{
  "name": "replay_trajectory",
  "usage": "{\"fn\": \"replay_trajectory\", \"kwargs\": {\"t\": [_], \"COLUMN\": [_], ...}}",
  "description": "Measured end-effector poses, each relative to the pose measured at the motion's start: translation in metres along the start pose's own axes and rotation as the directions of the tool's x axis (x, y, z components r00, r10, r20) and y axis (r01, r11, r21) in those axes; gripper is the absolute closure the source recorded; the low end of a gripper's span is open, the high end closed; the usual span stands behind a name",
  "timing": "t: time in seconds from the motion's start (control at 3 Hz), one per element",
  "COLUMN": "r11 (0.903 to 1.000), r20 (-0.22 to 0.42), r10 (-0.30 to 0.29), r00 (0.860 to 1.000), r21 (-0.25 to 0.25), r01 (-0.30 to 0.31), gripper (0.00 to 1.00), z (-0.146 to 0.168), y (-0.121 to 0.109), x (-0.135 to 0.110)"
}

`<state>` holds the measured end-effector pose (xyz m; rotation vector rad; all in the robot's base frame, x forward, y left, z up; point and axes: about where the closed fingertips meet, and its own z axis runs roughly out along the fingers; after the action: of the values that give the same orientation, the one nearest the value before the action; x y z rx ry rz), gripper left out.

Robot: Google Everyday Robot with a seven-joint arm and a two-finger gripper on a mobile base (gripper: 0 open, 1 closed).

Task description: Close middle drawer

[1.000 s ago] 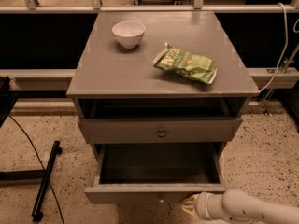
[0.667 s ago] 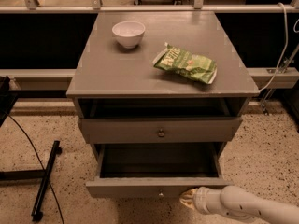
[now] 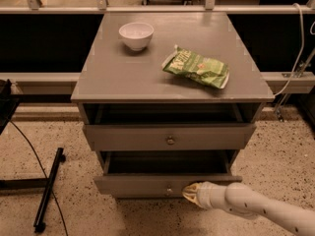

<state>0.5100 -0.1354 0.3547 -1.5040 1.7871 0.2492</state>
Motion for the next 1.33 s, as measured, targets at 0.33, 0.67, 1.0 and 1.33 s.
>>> {"fn": "replay_trajectory", "kwargs": {"t": [0.33, 0.67, 1.0, 1.33], "r11": [0.9986, 0.9965, 0.9950, 0.9939], "r20": [0.038, 0.065, 0.076, 0.081], "r10": [-0.044, -0.056, -0.042, -0.035], "r00": [0.998, 0.996, 0.996, 0.996], "r21": [0.032, 0.066, 0.094, 0.108], "r01": [0.042, 0.052, 0.035, 0.026], "gripper": [1.00, 1.00, 1.00, 1.00], "z": [0.016, 0.031, 0.039, 0.044], "y": [-0.026, -0.047, -0.056, -0.061], "x": [-0.016, -0.018, -0.015, -0.014]}}
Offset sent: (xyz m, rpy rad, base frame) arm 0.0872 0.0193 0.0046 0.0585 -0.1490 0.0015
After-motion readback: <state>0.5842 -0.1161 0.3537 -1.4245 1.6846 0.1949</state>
